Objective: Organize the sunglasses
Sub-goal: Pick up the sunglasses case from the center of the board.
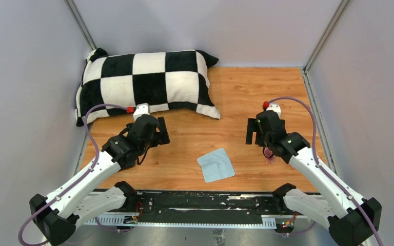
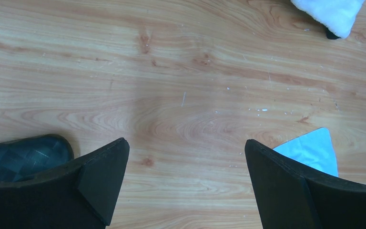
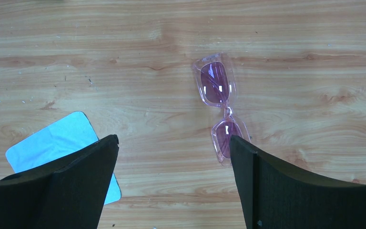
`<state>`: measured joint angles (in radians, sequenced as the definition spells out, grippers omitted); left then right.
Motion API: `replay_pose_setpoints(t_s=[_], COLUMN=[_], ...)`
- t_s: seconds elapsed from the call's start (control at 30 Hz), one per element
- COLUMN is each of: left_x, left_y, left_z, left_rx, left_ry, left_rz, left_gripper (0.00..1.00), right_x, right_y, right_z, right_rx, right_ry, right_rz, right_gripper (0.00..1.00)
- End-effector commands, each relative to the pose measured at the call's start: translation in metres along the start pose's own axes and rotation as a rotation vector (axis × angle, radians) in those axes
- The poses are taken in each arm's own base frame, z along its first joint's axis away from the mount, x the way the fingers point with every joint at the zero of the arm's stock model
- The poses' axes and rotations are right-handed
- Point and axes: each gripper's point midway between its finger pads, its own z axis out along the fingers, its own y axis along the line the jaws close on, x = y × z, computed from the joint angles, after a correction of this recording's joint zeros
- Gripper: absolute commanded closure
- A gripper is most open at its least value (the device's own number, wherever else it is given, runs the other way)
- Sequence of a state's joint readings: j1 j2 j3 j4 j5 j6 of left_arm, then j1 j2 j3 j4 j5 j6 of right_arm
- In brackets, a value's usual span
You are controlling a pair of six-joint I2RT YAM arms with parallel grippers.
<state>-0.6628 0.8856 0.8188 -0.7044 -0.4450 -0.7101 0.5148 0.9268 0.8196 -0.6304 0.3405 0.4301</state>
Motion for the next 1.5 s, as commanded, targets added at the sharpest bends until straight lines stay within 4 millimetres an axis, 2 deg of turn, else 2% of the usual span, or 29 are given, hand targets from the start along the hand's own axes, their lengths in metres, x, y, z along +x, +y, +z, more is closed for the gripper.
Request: replay_pose_setpoints(t_s=[0.0, 0.13, 0.3, 0.37, 0.43, 0.53, 0.7, 0.8, 0.93, 1.17, 1.33, 1.47], left_x=[-0.013, -0.01, 0.0, 0.01, 0.021, 0.029, 0.028, 0.026, 0.035, 0.046, 0.053, 0.061], left_y=[-0.002, -0.016, -0.003, 0.003, 0.021, 0.071, 0.116, 0.135, 0.173, 0.185, 0.203, 0.215], left_z=[-0.002, 0.001, 0.014, 0.023, 0.032, 0.036, 0.023, 0.016, -0.001, 0.008, 0.009, 0.009], left_rx=[-0.025, 0.035, -0.075, -0.07, -0.103, -0.277, -0.443, -0.479, -0.647, -0.723, -0.85, -0.916], left_ry=[-0.027, 0.013, 0.085, 0.173, 0.245, 0.277, 0.196, 0.166, 0.185, 0.242, 0.115, 0.061], left_rz=[-0.022, 0.044, 0.052, -0.022, -0.115, -0.257, -0.383, -0.467, -0.526, -0.671, -0.832, -0.871], left_gripper=[0.0, 0.0, 0.0, 0.0, 0.0, 0.0, 0.0, 0.0, 0.0, 0.0, 0.0, 0.0], right_x=[0.011, 0.013, 0.011, 0.01, 0.01, 0.011, 0.015, 0.015, 0.017, 0.022, 0.025, 0.027], right_y=[-0.003, 0.003, 0.01, 0.015, 0.019, 0.023, 0.021, 0.023, 0.026, 0.029, 0.028, 0.031], right_z=[0.006, 0.007, 0.007, 0.006, 0.005, 0.002, 0.0, -0.002, -0.007, -0.009, -0.009, -0.008], right_rx=[0.013, -0.019, -0.062, -0.09, -0.119, -0.147, -0.155, -0.171, -0.199, -0.223, -0.226, -0.233], right_ry=[0.034, 0.044, 0.026, 0.012, 0.008, 0.007, -0.002, 0.003, 0.001, -0.003, -0.002, 0.015], right_rz=[-0.001, 0.0, 0.015, 0.028, 0.037, 0.037, 0.036, 0.041, 0.057, 0.091, 0.109, 0.105], right_gripper=[0.07, 0.07, 0.07, 0.07, 0.07, 0.07, 0.07, 0.07, 0.07, 0.07, 0.07, 0.08])
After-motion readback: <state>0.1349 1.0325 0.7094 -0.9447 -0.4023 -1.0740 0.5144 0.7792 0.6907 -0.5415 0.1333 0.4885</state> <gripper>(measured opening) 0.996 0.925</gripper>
